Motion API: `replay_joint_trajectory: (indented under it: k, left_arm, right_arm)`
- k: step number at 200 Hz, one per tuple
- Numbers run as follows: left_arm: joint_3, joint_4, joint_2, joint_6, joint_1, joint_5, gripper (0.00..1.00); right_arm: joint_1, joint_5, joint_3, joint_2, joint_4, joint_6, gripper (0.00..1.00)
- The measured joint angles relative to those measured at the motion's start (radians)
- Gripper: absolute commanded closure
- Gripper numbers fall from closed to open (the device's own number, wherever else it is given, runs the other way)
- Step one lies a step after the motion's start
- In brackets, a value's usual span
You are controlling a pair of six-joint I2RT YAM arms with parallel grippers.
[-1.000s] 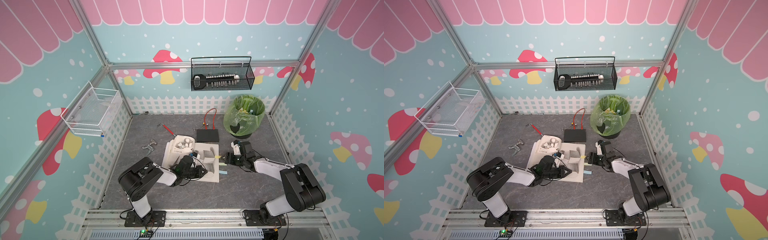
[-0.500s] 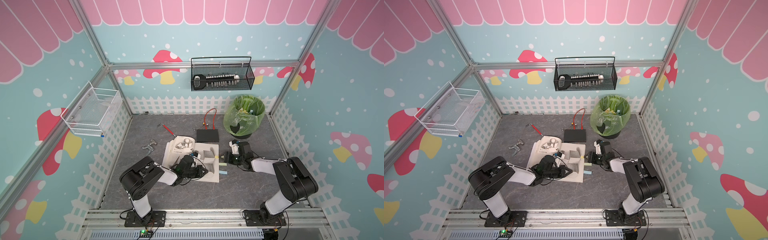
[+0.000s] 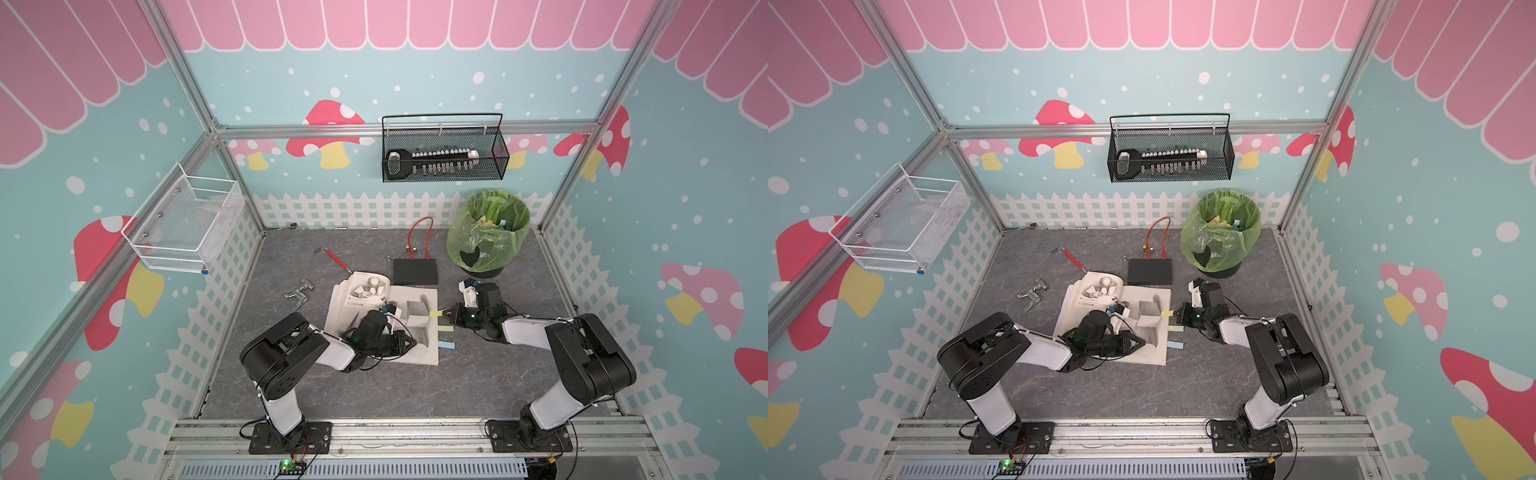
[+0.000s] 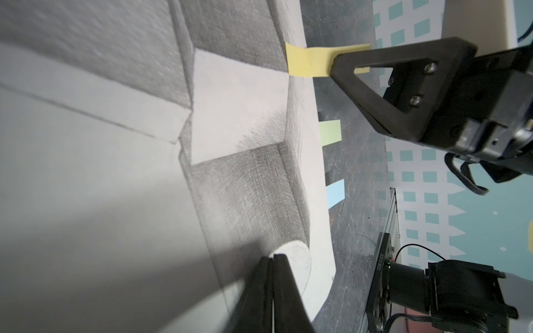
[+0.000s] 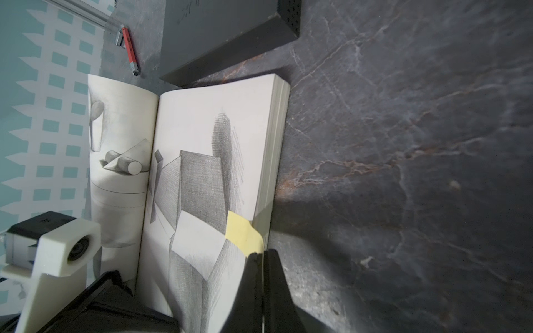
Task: Peel off the used sticky note
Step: Tear off the note from the book, then place the note in the trash bin.
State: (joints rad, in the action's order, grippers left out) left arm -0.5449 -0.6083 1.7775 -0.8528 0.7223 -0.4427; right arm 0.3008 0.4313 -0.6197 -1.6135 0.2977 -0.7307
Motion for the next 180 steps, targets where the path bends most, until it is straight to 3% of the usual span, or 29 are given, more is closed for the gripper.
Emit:
replay_joint_trajectory:
  k: [88,122,180]
  left_arm:
    - [-0.002,-0.007,0.006,0.000,0.000,-0.004,0.92]
    - [-0.002,-0.008,0.006,0.000,0.000,-0.004,0.92]
    - [0.003,-0.007,-0.001,0.000,0.000,-0.003,0.92]
  right_arm:
    - [0.000,-0.047,-0.171,0.038,-0.071,0.010,1.00]
    - [-0.014,-0.086,-0.242,0.107,-0.193,0.050,1.00]
    - [-0.217,-0.192,-0.638,0.238,-0.396,0.200,1.00]
